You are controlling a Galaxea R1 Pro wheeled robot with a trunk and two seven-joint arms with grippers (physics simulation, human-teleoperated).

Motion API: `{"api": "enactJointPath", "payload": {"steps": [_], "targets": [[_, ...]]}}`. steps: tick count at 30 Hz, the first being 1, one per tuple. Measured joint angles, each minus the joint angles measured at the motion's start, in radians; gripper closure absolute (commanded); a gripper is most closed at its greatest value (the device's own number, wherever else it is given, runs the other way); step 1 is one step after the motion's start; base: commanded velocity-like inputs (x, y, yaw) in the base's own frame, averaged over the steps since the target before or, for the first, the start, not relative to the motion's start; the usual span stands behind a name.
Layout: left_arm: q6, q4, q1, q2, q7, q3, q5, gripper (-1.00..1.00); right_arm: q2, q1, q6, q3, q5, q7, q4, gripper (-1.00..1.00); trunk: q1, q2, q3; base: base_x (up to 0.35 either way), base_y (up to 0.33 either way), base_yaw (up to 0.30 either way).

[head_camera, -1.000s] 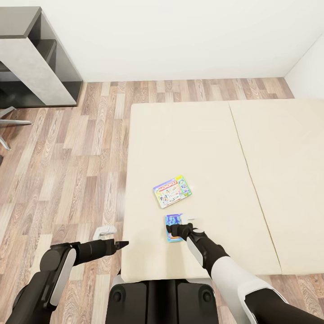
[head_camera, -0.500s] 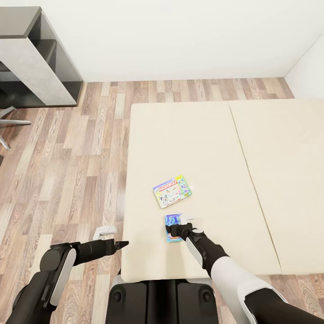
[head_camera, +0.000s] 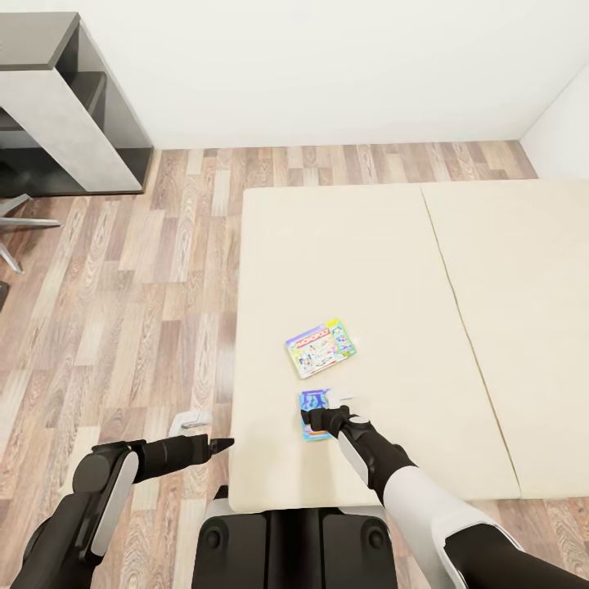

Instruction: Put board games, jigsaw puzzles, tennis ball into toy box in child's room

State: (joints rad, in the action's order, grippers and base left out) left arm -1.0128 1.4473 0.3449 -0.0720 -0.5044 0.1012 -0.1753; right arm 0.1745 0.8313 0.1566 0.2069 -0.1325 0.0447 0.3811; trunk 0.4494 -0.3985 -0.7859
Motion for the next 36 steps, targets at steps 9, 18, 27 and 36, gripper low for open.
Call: {"api": "enactJointPath", "payload": {"steps": [9, 18, 27, 36], "targets": [[0.000, 0.000, 0.000, 0.000, 0.000, 0.000, 0.000, -1.00, 0.000, 0.000, 0.000, 0.000, 0.000, 0.001, 0.000, -1.00, 0.000, 0.000, 0.000, -0.026, 0.086, 0.000], [0.000, 0.000, 0.000, 0.000, 0.000, 0.000, 0.000, -1.00, 0.000, 0.000, -0.005, 0.000, 0.000, 0.002, 0.000, -1.00, 0.000, 0.000, 0.000, -0.008, 0.028, 0.000], [0.000, 0.000, 0.000, 0.000, 0.000, -0.001, 0.000, -1.00, 0.000, 0.000, -0.007, 0.000, 0.000, 0.002, 0.000, -1.00, 0.000, 0.000, 0.000, 0.000, 0.048, 0.000], [0.000, 0.000, 0.000, 0.000, 0.000, 0.000, 0.000, -1.00, 0.000, 0.000, -0.008, 0.000, 0.000, 0.002, 0.000, -1.00, 0.000, 0.000, 0.000, 0.000, 0.116, 0.000]]}}
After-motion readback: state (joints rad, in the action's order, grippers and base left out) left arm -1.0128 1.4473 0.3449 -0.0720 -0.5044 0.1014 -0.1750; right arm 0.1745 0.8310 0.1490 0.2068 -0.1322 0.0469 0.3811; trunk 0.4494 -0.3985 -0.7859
